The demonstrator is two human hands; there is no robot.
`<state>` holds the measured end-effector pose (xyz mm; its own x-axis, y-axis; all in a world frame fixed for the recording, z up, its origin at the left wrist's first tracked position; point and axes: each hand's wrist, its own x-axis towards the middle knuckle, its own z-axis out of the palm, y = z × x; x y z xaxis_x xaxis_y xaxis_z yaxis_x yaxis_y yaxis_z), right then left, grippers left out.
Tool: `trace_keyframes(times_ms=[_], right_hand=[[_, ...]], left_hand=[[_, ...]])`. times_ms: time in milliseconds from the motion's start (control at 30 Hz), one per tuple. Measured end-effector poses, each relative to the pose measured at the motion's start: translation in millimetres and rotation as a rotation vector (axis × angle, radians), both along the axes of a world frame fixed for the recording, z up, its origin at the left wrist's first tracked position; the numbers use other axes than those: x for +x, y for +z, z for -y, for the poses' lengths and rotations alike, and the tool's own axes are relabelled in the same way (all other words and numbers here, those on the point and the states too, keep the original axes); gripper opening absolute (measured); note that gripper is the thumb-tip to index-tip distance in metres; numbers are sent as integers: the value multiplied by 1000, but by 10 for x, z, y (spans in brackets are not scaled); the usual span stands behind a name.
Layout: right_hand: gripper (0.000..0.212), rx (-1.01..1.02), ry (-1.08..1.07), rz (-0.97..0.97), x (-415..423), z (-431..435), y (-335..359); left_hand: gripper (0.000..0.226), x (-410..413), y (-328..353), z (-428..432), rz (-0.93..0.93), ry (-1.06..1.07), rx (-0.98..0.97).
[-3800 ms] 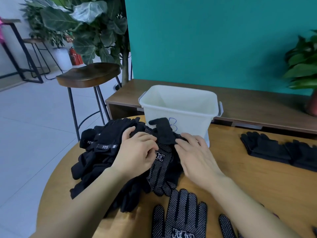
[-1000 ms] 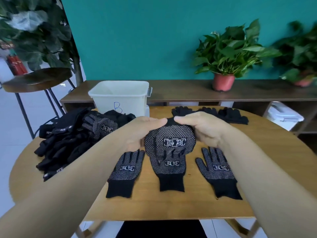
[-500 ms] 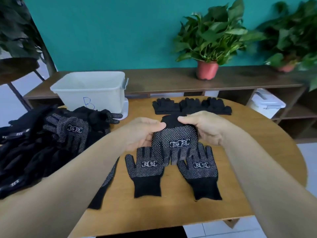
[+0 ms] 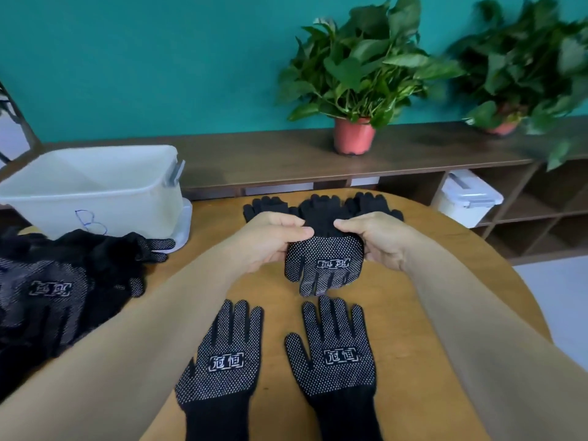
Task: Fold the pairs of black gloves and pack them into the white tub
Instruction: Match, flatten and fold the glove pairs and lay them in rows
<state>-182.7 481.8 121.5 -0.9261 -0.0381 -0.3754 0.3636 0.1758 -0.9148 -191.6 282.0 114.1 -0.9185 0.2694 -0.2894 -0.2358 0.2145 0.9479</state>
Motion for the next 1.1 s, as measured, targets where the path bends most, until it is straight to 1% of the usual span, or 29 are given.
trace_keyframes(times_ms=[100,167,300,400,567,667,733,767,833,900,967,1000,1033,1067,1100], right_hand=[[22,37,-15,-64,-95,-97,-39],[19,48,-7,-71,-78,-133,-122],[17,76,30,-11,73,-168,-386],[22,105,54,19,129,-178,-488],[23,115,78,-29,196,-164,-446],[22,111,91,-83,323,-165,-383],[21,122,128,-123,491,-181,-396],[22,135,136,-138,601,-183,-425],[29,154,133,-172,856,-181,-554],[31,156,127,-213,1097,-174,-755],[35,160,115,-251,1296,-177,-945],[34,167,125,-276,1381,-183,-1028],[28,202,147,-302,1459,-181,-1103],[20,283,178,-348,1521,-175,-1195],[14,421,197,-420,1582,-168,-1280]], left_hand=[[43,-136,-55,-78,-97,1,-77],[44,-138,-153,-109,-127,-14,-115],[40,-32,-418,-135,-123,-99,-219],[43,43,-498,-144,-122,-105,-255],[42,116,-400,-155,-182,-80,-286],[35,218,-310,-132,-239,-107,-302],[21,387,-296,-108,-285,-150,-355],[17,491,-325,-103,-302,-174,-382],[19,717,-470,-92,-353,-225,-445],[17,948,-686,-61,-450,-248,-550],[22,1170,-887,-25,-628,-226,-667],[24,1260,-979,-4,-736,-221,-686],[25,1325,-1081,27,-842,-237,-688],[25,1373,-1179,54,-934,-262,-695],[24,1412,-1270,73,-1003,-282,-708]])
